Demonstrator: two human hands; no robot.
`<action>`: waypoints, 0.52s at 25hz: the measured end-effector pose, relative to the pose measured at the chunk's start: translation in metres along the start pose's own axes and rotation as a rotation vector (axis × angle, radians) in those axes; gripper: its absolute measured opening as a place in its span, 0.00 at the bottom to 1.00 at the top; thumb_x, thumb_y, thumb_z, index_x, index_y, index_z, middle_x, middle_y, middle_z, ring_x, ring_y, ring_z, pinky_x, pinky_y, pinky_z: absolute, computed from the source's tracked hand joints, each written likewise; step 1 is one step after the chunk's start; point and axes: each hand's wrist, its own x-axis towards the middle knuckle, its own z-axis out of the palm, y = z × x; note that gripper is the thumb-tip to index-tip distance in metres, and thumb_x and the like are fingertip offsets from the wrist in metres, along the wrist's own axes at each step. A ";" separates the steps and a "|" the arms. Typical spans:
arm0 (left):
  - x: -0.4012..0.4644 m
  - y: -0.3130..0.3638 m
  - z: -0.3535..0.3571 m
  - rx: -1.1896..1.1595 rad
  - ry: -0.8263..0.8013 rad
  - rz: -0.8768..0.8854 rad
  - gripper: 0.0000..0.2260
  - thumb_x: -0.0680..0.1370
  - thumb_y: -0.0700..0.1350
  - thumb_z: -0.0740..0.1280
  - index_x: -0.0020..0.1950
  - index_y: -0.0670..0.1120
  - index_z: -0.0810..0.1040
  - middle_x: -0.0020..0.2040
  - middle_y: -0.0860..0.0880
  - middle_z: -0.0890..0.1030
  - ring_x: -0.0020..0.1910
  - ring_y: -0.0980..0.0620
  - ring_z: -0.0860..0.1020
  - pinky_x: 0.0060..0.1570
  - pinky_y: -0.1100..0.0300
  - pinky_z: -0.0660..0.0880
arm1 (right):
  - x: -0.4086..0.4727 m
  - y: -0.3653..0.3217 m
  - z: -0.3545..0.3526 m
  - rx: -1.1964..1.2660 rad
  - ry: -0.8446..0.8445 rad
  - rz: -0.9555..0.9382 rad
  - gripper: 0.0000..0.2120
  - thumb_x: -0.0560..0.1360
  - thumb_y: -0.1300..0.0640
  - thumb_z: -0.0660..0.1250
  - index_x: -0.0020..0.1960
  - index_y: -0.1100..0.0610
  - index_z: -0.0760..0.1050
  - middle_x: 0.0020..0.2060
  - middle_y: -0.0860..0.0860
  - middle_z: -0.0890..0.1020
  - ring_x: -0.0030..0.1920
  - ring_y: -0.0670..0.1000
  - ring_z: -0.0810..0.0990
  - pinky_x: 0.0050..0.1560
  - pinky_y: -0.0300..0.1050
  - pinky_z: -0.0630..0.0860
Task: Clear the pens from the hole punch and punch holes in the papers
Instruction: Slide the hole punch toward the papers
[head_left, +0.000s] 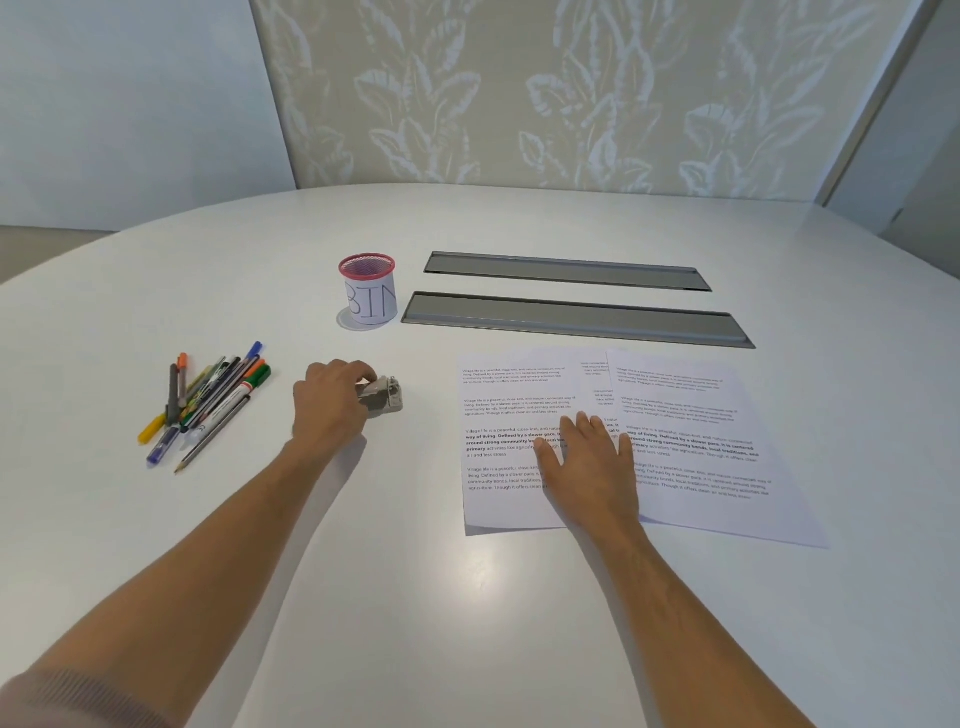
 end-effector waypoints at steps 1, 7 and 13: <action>0.000 -0.002 0.000 -0.048 -0.007 -0.006 0.19 0.70 0.33 0.66 0.57 0.50 0.80 0.57 0.44 0.78 0.57 0.41 0.72 0.48 0.51 0.68 | 0.000 0.000 0.000 0.002 0.002 -0.003 0.31 0.81 0.38 0.46 0.78 0.54 0.58 0.78 0.51 0.59 0.79 0.51 0.52 0.78 0.57 0.42; -0.022 0.019 -0.007 -0.498 0.275 -0.379 0.20 0.71 0.34 0.62 0.62 0.45 0.72 0.65 0.42 0.68 0.64 0.41 0.68 0.59 0.48 0.69 | 0.001 0.001 0.001 -0.004 0.005 -0.007 0.31 0.81 0.38 0.46 0.78 0.54 0.58 0.78 0.51 0.59 0.79 0.51 0.51 0.78 0.58 0.42; -0.036 0.033 -0.003 -0.678 0.295 -0.581 0.19 0.75 0.45 0.65 0.64 0.45 0.68 0.66 0.43 0.65 0.63 0.40 0.68 0.58 0.47 0.70 | 0.000 0.001 0.003 -0.003 0.012 0.003 0.31 0.80 0.38 0.46 0.78 0.54 0.58 0.78 0.51 0.59 0.79 0.51 0.52 0.78 0.57 0.42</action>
